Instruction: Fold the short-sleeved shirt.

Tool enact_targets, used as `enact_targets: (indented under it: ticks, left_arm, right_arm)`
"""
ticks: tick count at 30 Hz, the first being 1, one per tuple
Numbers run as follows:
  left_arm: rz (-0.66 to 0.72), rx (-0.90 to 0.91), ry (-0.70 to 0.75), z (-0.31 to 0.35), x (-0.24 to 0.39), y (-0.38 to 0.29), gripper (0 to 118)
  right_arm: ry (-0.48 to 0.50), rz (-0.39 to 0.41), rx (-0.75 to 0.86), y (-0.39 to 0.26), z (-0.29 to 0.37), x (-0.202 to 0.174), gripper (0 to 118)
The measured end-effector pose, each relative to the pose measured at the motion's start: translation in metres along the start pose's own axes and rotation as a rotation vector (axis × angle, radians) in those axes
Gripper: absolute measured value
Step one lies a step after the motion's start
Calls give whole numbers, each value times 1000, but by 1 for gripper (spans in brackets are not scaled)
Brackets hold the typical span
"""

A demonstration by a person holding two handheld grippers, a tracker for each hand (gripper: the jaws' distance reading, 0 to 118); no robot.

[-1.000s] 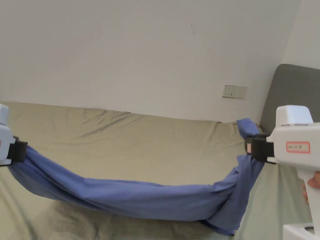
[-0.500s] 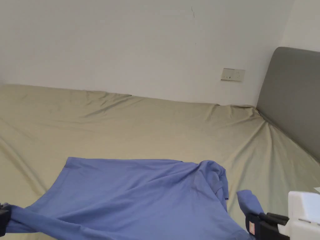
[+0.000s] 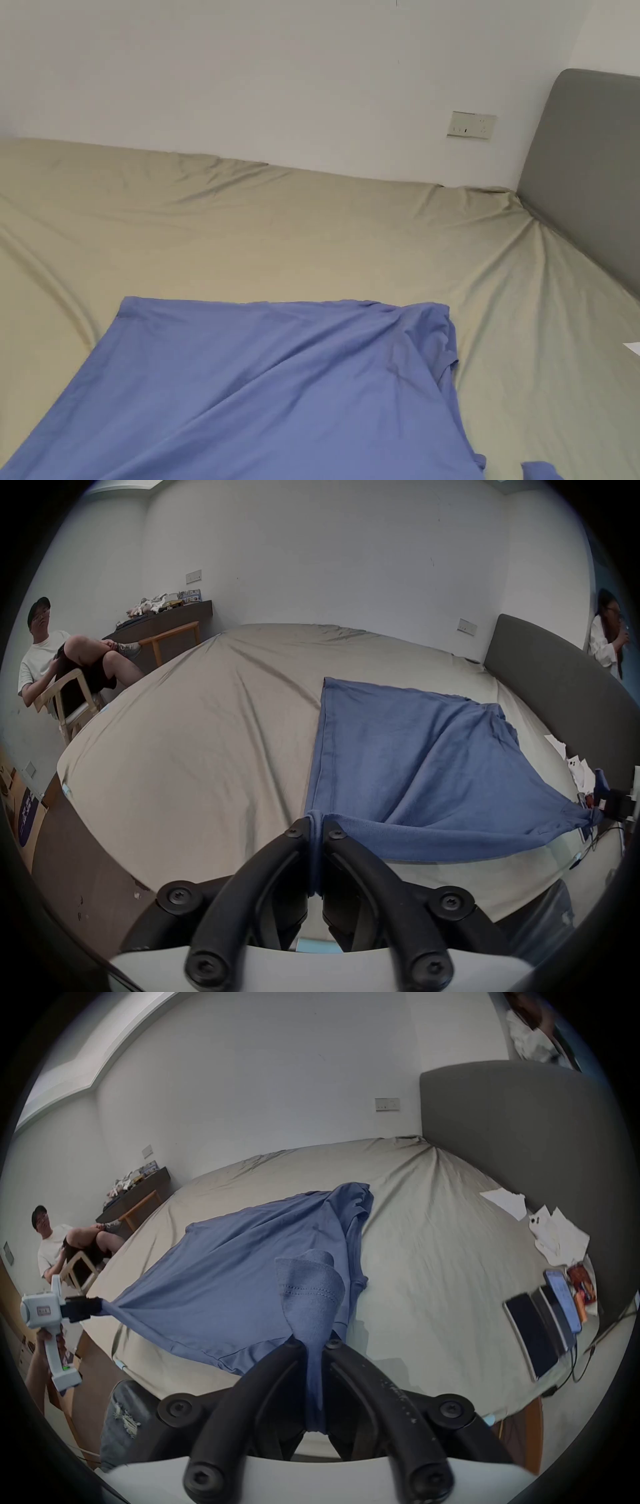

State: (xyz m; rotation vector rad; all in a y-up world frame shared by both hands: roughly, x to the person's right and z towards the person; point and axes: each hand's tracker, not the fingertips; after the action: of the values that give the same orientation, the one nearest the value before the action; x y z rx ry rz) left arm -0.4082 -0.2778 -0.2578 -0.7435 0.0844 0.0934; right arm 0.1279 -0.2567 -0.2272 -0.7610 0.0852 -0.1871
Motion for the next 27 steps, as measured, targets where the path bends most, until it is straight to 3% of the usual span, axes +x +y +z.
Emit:
enact_targets:
  ticks: [10, 18, 20, 22, 23, 24, 27]
  left_arm:
    - [40, -76, 49, -12, 3, -42, 6]
    - [33, -125, 79, -44, 7, -38, 10]
    - [29, -149, 92, -53, 4, -39, 22]
    - [60, -164, 107, -53, 2, -40, 66]
    - [75, -160, 109, -49, 0, -39, 84]
    - [92, -140, 104, -39, -2, -38, 95]
    - [119, -39, 133, -5, -4, -29, 90]
  right_arm:
    - [-31, -139, -88, -60, -1, 12, 7]
    - [-116, -213, -148, -51, -53, 25, 8]
    - [-152, -228, -172, -46, -69, 31, 15]
    - [-227, -220, -184, -41, -79, 36, 55]
    - [-248, -209, -171, -38, -76, 37, 71]
    - [-275, -208, -140, -37, -71, 37, 79]
    - [-266, -191, 7, -31, -33, 36, 79]
